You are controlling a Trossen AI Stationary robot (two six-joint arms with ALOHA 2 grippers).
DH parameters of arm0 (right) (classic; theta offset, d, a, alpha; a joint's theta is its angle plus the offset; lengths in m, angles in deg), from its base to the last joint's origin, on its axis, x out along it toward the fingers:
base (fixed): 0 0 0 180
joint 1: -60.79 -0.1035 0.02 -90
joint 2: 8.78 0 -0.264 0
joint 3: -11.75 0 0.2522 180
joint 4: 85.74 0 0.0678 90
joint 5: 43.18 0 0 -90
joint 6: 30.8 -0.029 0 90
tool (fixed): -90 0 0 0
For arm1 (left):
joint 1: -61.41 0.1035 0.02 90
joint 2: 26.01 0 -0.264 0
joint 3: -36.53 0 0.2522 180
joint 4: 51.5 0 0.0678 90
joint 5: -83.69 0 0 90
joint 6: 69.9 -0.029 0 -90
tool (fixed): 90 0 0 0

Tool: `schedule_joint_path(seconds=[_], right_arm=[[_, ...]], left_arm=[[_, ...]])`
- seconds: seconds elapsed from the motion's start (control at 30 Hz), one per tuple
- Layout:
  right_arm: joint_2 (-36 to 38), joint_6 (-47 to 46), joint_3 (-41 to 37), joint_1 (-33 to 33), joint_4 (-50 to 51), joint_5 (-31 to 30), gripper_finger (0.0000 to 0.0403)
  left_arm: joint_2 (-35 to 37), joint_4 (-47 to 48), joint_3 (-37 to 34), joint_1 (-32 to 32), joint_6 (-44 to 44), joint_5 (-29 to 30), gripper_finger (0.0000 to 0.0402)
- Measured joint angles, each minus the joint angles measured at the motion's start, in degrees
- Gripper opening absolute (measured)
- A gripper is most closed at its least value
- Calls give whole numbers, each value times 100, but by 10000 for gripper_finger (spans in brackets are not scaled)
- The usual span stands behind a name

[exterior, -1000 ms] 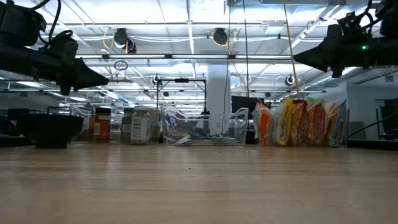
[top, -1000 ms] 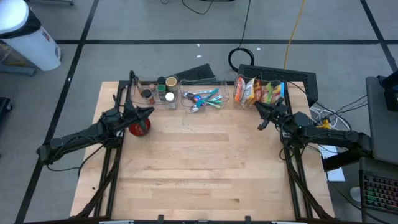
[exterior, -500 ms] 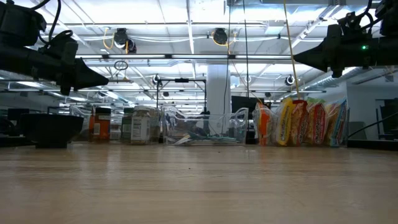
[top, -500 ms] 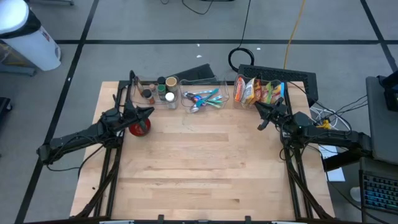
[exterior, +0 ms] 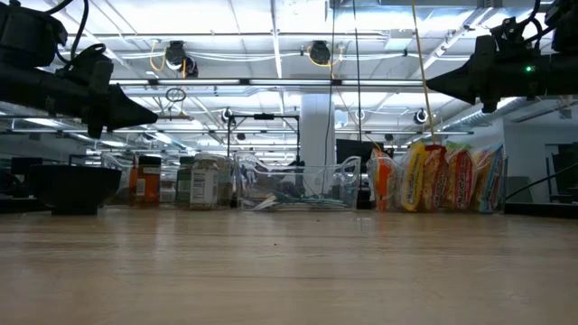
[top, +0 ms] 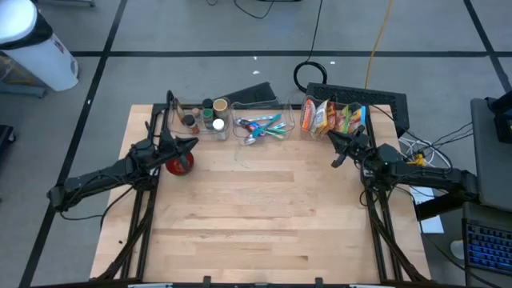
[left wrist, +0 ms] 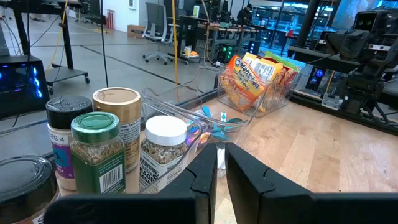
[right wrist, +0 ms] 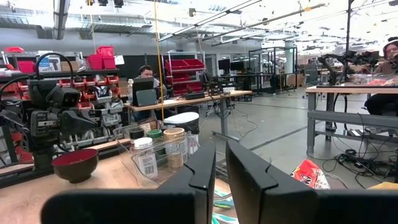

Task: Pick & Place Food Item
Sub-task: Return to Home Position

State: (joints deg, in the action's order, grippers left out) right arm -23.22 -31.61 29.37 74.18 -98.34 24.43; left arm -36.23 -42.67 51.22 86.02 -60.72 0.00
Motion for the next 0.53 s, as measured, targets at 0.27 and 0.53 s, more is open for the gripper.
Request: schedule_joint_path(seconds=[0.27, 0.53], right_arm=[[0, -1, 0, 2, 0, 0, 28], [1, -2, 1, 1, 1, 1, 27]], left_arm=[[0, -2, 0, 0, 1, -1, 37], [0, -2, 0, 1, 0, 0, 37]])
